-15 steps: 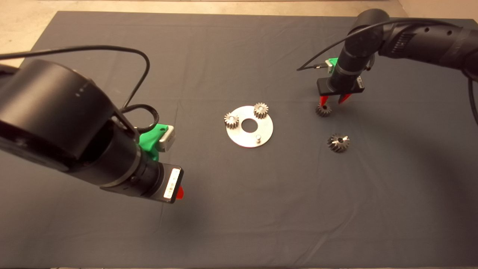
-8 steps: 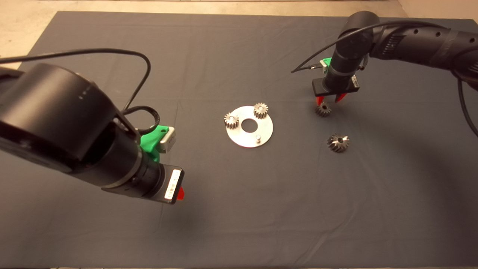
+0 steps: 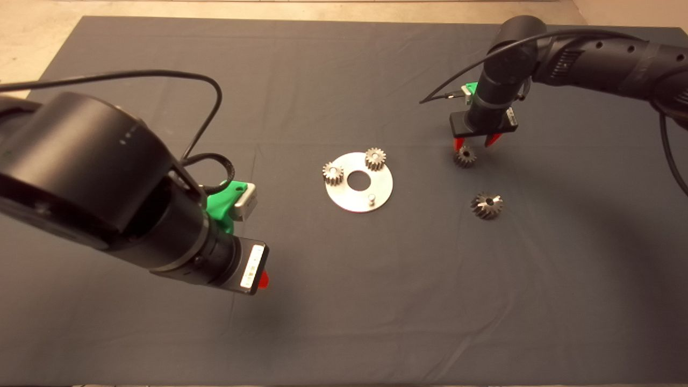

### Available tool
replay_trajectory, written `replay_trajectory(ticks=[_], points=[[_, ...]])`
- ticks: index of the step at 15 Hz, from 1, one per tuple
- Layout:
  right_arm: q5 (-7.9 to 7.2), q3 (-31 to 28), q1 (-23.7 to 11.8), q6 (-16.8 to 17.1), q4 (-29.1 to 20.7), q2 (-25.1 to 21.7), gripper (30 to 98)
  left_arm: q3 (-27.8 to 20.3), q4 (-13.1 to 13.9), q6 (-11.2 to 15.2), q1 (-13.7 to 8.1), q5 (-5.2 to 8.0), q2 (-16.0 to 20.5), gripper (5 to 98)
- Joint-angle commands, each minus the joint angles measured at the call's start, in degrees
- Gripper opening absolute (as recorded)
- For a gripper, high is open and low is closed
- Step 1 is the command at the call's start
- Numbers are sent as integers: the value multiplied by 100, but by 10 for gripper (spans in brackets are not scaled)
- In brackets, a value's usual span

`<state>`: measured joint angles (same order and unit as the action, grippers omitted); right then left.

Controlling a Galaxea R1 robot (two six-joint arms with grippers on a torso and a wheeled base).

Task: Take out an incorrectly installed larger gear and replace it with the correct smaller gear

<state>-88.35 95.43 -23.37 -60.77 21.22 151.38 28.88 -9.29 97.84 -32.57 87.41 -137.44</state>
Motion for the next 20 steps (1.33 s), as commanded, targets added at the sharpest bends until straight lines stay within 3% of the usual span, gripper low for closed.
replay_trajectory(ticks=[1, 2, 7, 9, 13, 18, 20], points=[[-666, -96, -54, -245, 128, -86, 580, 5, -47, 12, 14, 690, -51, 592], [-666, -140, -54, -269, 128, -86, 617, 20, -55, 15, 49, 698, -51, 592], [-666, -166, -63, -427, 145, -86, 620, 72, -113, -2, 146, 699, -65, 592], [-666, -166, -72, -433, 178, -86, 672, 72, -126, -2, 163, 699, -69, 592], [-666, -166, -76, -471, 216, -77, 672, 64, -126, -2, 172, 699, -69, 592], [-666, -174, -80, -472, 216, -60, 777, 64, -126, -2, 172, 699, -95, 592], [-666, -173, -80, -471, 216, -77, 781, 64, -126, -2, 172, 699, -113, 592]])
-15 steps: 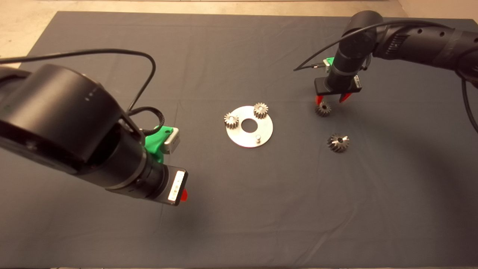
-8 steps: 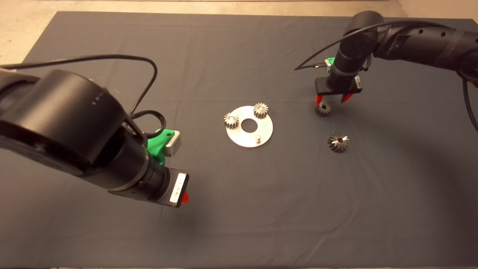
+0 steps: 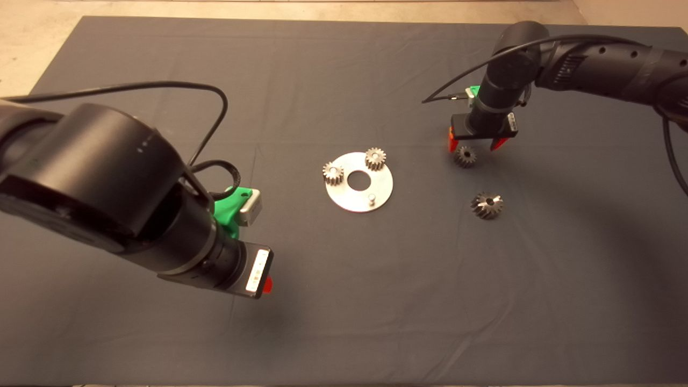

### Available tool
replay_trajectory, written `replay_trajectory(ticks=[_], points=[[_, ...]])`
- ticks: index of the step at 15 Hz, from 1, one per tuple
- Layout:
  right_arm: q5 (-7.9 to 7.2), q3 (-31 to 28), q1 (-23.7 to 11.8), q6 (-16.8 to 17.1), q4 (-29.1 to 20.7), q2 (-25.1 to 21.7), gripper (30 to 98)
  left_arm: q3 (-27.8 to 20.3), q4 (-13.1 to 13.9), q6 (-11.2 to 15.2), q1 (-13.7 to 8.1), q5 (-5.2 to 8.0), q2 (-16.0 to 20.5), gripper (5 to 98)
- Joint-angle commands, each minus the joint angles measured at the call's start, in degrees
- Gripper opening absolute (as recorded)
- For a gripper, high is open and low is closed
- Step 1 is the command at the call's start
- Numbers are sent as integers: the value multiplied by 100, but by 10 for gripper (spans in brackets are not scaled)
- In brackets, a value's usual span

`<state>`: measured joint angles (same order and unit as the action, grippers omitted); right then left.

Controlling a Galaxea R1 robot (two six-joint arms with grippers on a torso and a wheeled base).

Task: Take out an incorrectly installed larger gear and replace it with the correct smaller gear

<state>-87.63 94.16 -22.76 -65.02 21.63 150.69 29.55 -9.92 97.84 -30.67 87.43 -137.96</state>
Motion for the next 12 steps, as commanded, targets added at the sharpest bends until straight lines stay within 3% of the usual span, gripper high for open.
replay_trajectory(ticks=[1, 5, 7, 12], points=[[-738, -48, -141, -45, 175, -8, 781, -3, -62, -2, -18, 696, -69, 592], [-738, -34, -124, -54, 153, -25, 781, -3, -59, -2, -18, 696, -131, 592], [-738, -40, -115, -299, 149, -43, 781, 23, -62, 6, -18, 696, -158, 592], [-738, -289, -94, -371, 149, -184, 781, 32, -62, 7, -18, 696, -201, 592]])
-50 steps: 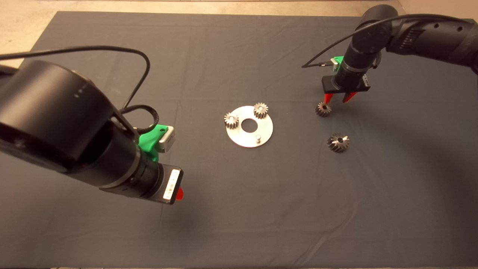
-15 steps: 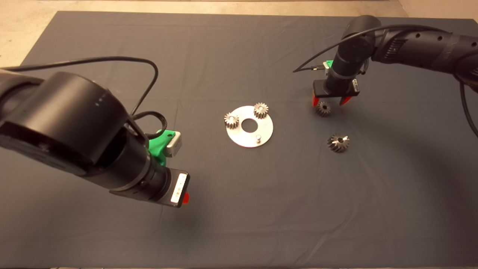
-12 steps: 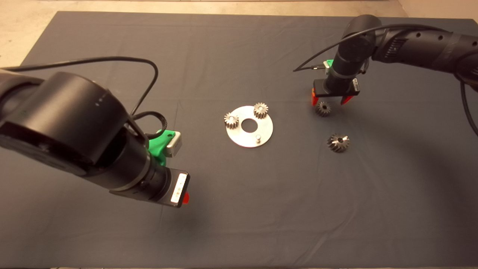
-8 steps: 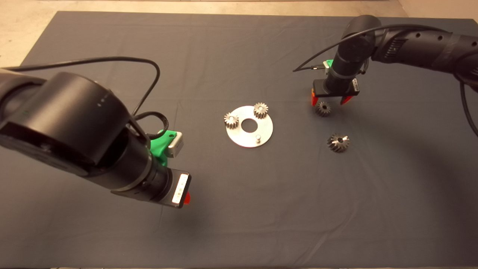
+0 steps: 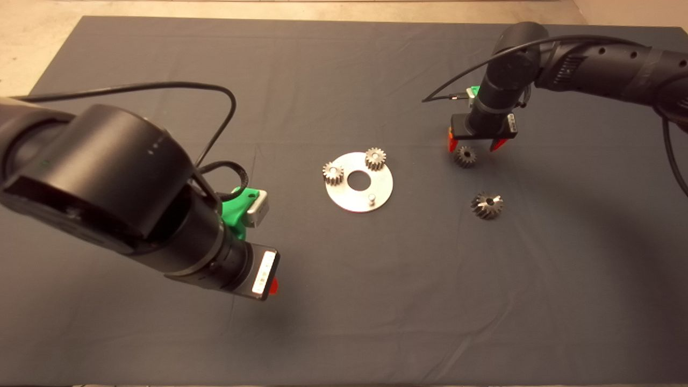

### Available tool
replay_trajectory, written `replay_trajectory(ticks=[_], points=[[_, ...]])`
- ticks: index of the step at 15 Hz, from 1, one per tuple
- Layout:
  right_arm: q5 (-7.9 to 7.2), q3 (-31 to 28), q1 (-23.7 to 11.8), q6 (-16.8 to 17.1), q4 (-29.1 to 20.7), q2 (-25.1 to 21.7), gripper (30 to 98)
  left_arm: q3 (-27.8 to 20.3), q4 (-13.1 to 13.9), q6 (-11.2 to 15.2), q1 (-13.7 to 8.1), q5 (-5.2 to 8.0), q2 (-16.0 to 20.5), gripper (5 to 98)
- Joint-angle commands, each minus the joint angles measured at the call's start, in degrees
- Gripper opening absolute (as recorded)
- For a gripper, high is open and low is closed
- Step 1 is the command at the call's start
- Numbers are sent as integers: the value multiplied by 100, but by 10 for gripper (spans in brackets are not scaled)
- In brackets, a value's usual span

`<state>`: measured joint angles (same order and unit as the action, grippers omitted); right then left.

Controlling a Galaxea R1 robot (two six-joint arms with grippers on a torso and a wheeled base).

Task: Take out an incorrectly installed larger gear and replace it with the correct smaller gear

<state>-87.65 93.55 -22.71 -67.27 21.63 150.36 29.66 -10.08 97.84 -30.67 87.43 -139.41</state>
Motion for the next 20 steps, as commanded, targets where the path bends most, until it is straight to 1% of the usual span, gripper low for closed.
replay_trajectory(ticks=[1, 3, 5, 12, 15, 18, 20], points=[[-735, -270, -93, -199, 149, -177, 781, 12, -47, 7, -19, 696, -56, 592], [-735, -295, -72, -251, 149, -177, 781, 21, -47, 7, -19, 696, -56, 592], [-735, -295, 21, -251, 158, -186, 781, 21, -47, 7, -19, 696, -56, 592], [-735, -295, 126, -251, 206, -212, 781, 30, -47, 7, -19, 696, -74, 592], [-735, -304, 153, -251, 319, -195, 781, 30, -47, 7, -19, 696, -74, 592], [-735, -304, 144, -251, 571, -160, 781, 38, -55, 7, -19, 696, -74, 592], [-735, -313, 135, -251, 597, -133, 775, 30, -55, 7, -19, 696, -74, 592]])
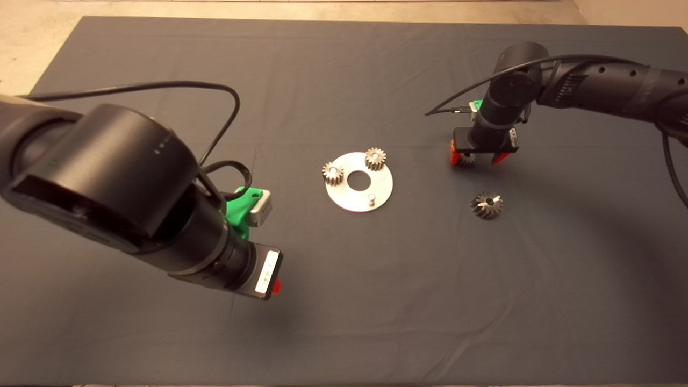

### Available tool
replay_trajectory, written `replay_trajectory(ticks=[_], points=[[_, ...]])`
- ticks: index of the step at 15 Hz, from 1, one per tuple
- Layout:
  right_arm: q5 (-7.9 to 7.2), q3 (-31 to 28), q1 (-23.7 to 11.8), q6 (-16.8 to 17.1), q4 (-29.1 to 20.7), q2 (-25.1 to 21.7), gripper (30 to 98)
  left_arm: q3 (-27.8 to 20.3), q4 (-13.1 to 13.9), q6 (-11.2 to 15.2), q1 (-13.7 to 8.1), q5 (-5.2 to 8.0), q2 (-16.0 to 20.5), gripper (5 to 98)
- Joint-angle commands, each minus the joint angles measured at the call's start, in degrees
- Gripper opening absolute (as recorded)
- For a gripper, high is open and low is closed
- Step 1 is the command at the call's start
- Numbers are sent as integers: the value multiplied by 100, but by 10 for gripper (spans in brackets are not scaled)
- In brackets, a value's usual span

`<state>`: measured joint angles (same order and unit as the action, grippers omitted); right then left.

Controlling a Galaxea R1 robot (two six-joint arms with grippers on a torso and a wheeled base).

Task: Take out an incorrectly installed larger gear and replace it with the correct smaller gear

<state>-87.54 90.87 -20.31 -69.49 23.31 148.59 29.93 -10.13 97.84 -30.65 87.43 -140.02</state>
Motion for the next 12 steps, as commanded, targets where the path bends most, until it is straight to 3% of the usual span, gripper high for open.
replay_trajectory(ticks=[1, 4, 5, 11, 12], points=[[-746, -53, -114, -30, 455, 61, 758, 3, -50, 7, -21, 696, -13, 592], [-746, -526, -183, -30, 788, 70, 749, 3, -50, 7, -21, 696, -22, 592], [-746, -554, -202, -30, 798, 79, 713, 3, -42, 7, -21, 696, -22, 592], [-746, -830, -184, -56, 951, 70, 705, 3, -42, 7, -21, 696, -22, 592], [-746, -835, -175, -56, 965, 61, 672, -6, -42, 7, -21, 696, -22, 592]])
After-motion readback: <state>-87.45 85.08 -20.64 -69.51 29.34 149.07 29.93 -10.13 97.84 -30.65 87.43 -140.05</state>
